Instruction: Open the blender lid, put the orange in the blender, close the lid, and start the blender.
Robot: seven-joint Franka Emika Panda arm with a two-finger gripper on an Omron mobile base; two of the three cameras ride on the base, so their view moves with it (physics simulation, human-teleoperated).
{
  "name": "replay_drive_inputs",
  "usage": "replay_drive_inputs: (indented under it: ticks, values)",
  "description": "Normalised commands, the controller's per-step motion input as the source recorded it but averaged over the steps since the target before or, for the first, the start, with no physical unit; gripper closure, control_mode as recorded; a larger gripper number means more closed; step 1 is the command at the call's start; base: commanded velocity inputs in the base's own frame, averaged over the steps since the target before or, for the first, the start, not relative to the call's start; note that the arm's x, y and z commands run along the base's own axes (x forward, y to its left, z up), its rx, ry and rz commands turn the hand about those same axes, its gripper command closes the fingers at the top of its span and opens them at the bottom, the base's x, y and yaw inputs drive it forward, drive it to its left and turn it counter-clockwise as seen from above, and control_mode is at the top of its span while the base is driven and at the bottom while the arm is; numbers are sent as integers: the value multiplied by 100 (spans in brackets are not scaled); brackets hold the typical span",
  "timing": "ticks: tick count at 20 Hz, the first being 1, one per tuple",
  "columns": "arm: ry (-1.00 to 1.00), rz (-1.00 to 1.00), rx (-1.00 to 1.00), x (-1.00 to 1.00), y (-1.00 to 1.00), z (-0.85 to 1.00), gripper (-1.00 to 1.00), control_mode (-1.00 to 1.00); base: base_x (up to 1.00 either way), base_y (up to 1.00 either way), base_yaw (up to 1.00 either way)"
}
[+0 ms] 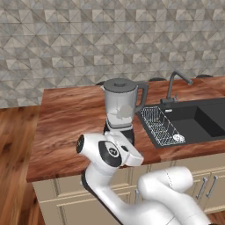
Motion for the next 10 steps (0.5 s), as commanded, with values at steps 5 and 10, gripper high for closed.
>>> replay_drive_inputs:
  ticks: [5,10]
  values:
    - [-7,0,0,7,0,-33,-100,-100,0,0,0]
    - [-7,0,0,9,0,-19,-100,-100,0,0,0]
